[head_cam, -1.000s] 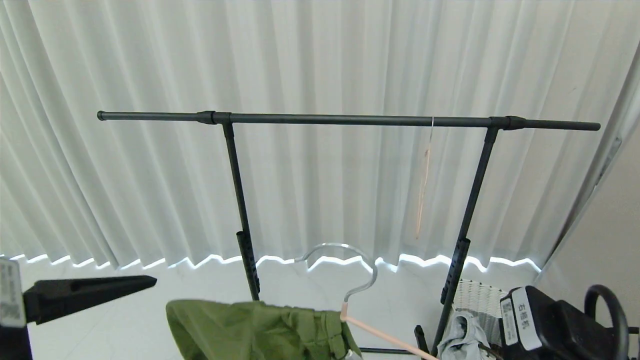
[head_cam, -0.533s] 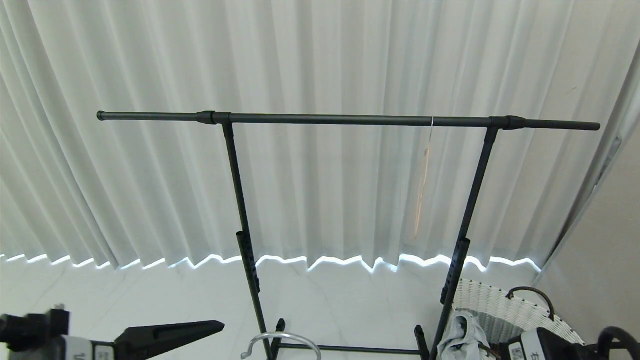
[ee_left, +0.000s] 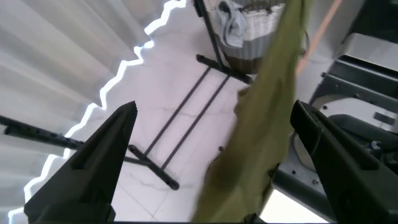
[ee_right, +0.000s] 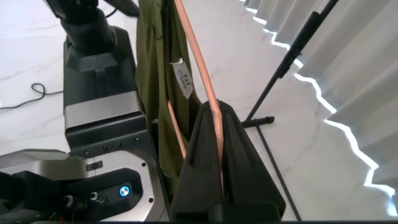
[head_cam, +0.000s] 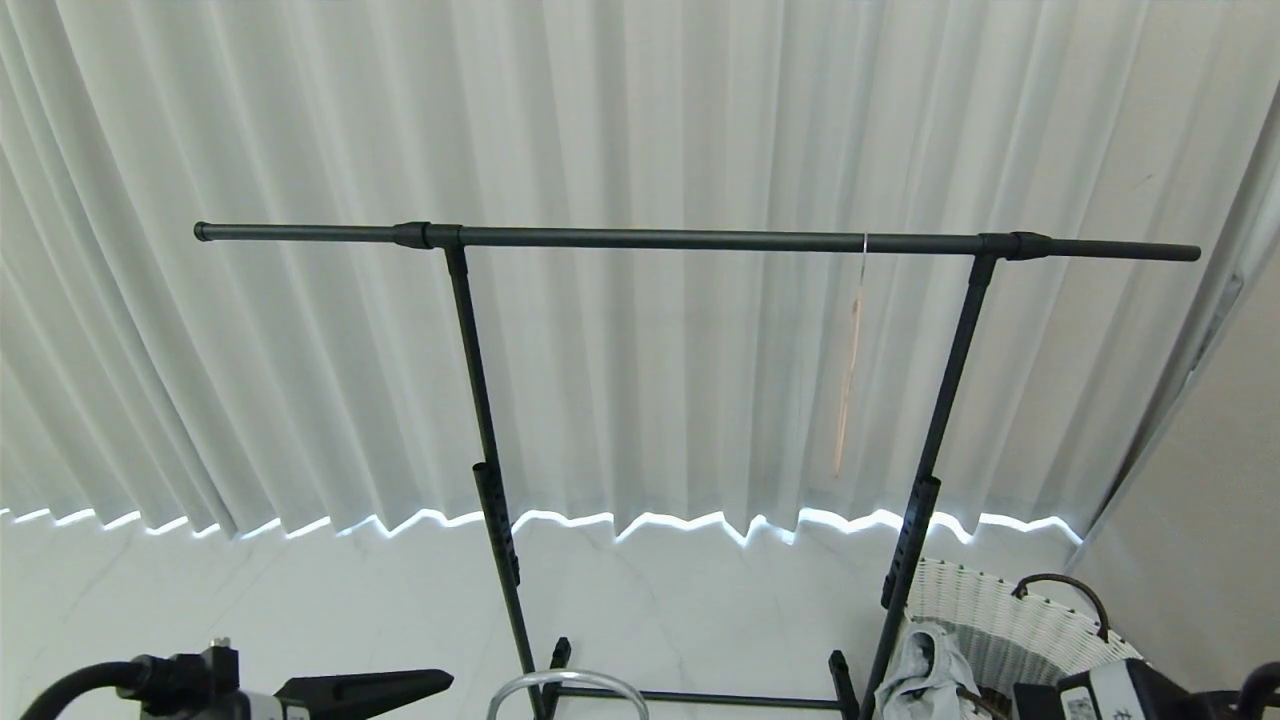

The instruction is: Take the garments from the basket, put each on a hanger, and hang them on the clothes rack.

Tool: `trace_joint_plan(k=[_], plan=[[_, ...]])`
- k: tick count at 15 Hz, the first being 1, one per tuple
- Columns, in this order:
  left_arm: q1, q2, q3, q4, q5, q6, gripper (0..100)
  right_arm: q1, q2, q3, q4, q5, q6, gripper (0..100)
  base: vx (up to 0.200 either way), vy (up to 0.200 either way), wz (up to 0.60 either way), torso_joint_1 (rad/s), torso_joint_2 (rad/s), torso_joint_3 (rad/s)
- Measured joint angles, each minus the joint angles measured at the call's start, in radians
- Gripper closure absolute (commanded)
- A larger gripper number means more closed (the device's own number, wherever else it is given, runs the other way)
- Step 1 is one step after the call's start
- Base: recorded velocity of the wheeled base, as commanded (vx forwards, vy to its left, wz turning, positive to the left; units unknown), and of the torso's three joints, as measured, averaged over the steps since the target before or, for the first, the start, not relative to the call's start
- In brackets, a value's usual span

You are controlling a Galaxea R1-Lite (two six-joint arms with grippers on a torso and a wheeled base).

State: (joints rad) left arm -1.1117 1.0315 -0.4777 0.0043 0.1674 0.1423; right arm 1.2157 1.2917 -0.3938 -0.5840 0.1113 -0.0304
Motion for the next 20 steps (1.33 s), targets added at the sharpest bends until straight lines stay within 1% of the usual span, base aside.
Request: trace_joint_plan(k=[2, 4, 5, 10, 14, 15, 18, 20], plan=[[0.001, 0.008, 0.005, 0.000, -0.037, 0.000, 0, 0.000, -0.006, 0.000, -0.018, 0.000, 0.000, 100, 0.000, 0.000, 0.00, 0.000, 0.00, 0.000], [0.001, 0.012, 0.017, 0.000, -0.046, 0.000, 0, 0.000, -0.013, 0.000, -0.017, 0.000, 0.000, 100, 0.000, 0.000, 0.00, 0.000, 0.00, 0.000], [0.001, 0.013, 0.020, 0.000, -0.047, -0.001, 100, 0.000, -0.017, 0.000, -0.018, 0.001, 0.000, 100, 0.000, 0.000, 0.00, 0.000, 0.00, 0.000], [0.001, 0.023, 0.022, -0.006, -0.061, -0.001, 100, 0.000, -0.025, -0.008, -0.037, 0.001, 0.001, 100, 0.000, 0.000, 0.00, 0.000, 0.00, 0.000], [0.002, 0.037, 0.021, -0.041, -0.060, -0.002, 100, -0.002, -0.028, -0.012, -0.038, -0.001, 0.002, 100, 0.000, 0.000, 0.00, 0.000, 0.00, 0.000], [0.002, 0.039, 0.021, -0.045, -0.059, -0.003, 100, -0.002, -0.028, -0.012, -0.038, -0.001, 0.002, 0, 0.000, 0.000, 0.00, 0.000, 0.00, 0.000], [0.008, 0.042, 0.021, -0.050, -0.057, -0.001, 100, -0.001, -0.029, -0.010, -0.042, -0.001, 0.002, 0, 0.000, 0.000, 0.00, 0.000, 0.00, 0.000], [0.020, 0.042, 0.027, -0.049, -0.033, 0.000, 100, -0.005, -0.028, -0.007, -0.039, -0.083, 0.003, 0, 0.000, 0.000, 0.00, 0.000, 0.00, 0.000]])
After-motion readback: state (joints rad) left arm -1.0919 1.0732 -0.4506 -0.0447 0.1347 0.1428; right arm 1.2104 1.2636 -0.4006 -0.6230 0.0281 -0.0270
